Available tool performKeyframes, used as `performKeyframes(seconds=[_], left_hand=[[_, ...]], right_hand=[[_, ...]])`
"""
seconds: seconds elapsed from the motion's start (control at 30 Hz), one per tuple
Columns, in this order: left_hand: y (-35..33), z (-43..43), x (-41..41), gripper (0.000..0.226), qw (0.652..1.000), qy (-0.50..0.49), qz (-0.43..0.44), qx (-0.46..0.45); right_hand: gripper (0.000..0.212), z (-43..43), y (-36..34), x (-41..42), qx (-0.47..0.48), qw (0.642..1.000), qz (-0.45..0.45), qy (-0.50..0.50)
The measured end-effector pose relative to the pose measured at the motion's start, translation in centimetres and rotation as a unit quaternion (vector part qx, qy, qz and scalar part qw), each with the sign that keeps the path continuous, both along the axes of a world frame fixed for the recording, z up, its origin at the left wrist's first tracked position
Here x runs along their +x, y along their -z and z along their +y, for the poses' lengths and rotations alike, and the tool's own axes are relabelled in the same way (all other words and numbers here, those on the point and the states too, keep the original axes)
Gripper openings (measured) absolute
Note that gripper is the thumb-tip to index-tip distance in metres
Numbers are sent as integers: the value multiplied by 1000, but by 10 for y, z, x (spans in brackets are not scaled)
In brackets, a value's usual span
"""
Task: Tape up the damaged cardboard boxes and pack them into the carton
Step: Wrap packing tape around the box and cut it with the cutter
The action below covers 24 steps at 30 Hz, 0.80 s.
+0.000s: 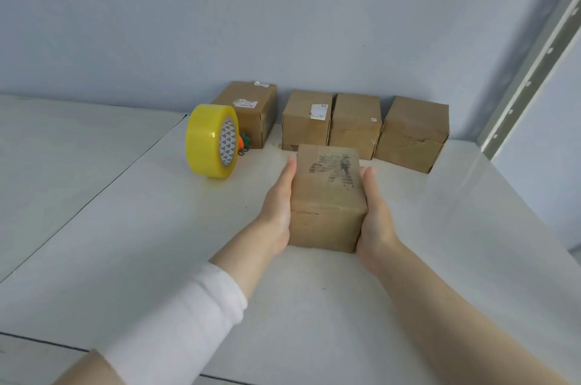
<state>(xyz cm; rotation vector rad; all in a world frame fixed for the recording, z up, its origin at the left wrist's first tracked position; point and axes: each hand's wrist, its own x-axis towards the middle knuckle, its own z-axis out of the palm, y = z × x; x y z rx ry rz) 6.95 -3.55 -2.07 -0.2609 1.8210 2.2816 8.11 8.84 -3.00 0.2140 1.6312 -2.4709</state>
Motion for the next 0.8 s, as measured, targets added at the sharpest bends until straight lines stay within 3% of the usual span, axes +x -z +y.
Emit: performKeyframes(seconds=[0.17, 0.27, 0.33, 0.43, 0.5, 0.57, 0.6, 0.67, 0.8], left_hand=[[-1, -3, -2, 44, 1000, 17, 2, -16], [-6, -7, -2, 57, 987, 31, 81, -136], [-23, -21, -2, 57, 946, -33, 220, -235], [-59, -66, -24, 44, 848, -114, 355, -376], [-77, -102, -51, 41, 792, -101, 330, -503], [-85, -130, -74, 43, 763, -52, 236, -599], [-84, -138, -79, 43, 754, -28, 202, -624], [-77, -148, -78, 39, 735, -6, 214, -644], [-66, -169, -57, 30, 696, -140, 390, -586]], right_hand=[[49, 10, -1, -6, 31, 999, 14, -32], [33, 21, -12, -12, 83, 996, 24, -22], [57, 30, -24, -17, 138, 989, 56, -9], [63, 26, -53, -20, 209, 967, 139, 42], [58, 10, -75, -19, 233, 952, 192, 51], [53, -17, -94, -22, 259, 936, 236, 34], [50, -34, -101, -26, 267, 930, 252, 23], [47, -67, -109, -36, 285, 921, 265, 6], [45, -117, -107, -60, 368, 891, 265, 8]])
